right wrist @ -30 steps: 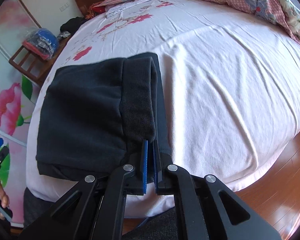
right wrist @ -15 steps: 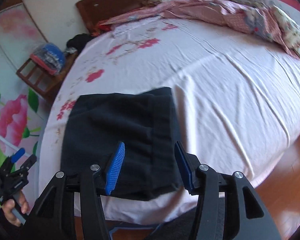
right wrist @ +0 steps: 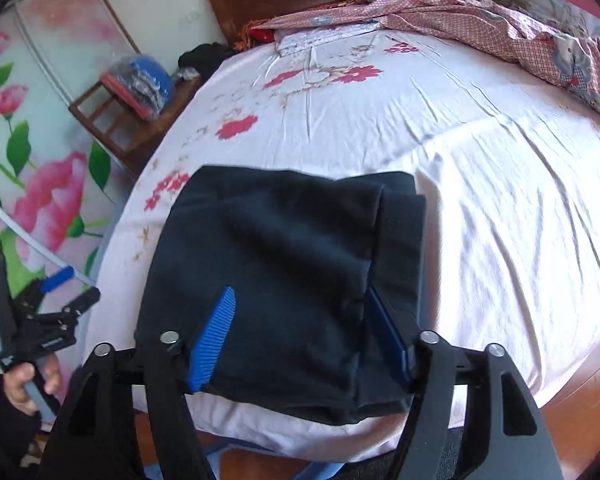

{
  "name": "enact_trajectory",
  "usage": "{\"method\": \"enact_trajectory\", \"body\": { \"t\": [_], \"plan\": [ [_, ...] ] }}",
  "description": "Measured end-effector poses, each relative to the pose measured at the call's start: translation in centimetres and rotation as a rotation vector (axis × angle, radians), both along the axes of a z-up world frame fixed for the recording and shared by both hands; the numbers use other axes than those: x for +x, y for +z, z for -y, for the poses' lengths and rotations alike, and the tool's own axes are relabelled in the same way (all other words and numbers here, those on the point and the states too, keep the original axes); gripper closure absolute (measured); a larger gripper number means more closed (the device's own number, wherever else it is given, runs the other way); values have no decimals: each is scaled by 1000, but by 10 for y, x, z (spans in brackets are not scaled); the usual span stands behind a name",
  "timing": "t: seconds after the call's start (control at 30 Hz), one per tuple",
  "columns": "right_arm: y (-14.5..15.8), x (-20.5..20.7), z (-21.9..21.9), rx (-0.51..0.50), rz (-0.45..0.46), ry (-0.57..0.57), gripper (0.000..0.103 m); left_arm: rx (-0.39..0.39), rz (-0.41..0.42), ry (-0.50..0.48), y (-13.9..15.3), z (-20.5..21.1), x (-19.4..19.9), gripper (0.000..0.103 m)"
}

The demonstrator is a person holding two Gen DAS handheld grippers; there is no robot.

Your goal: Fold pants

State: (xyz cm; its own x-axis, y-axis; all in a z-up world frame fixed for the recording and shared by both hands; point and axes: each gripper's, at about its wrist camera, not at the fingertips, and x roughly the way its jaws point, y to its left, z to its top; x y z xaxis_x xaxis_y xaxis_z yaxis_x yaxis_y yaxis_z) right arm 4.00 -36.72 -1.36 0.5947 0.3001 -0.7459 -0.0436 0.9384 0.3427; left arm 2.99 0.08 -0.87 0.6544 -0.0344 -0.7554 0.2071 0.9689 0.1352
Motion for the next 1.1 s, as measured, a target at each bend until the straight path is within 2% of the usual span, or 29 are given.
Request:
{"method": "enact_trajectory", "body": {
  "t": [0.07,0.2,0.27,0.33,0.43,0.6,0.63,0.77,0.83,0.97,1.1],
  "plan": [
    [-11,12,28,58,-51,-40,35,-45,-22,13,1,-7,16,6],
    [-40,27,64,191,-100,-79,35,-214,-169,-7,-10,-16,53,5],
    [-54,32,74,286,-112,-86,35,-352,-262,-34,-19,-19,69,4],
    [-66,34,79,366,-131,-107,35,-475,-312,-26,-28,-22,81,4],
    [-79,35,83,466,-139,-113,35,-582,-389,-10,-44,-21,92,4],
    [-92,38,85,545,-157,-122,35,-671,-486,47,-74,-20,105,4],
    [-92,35,88,569,-150,-124,31,-667,-495,72,-79,-20,107,4],
    [-95,33,89,604,-143,-114,30,-724,-529,84,-95,-18,109,2],
    [-97,30,88,619,-142,-109,30,-764,-532,59,-96,-11,109,2],
    [-96,21,91,692,-133,-97,30,-893,-590,-34,-94,6,106,2],
    [-99,19,89,678,-154,-87,30,-936,-660,-87,-102,28,104,2]
  ]
}}
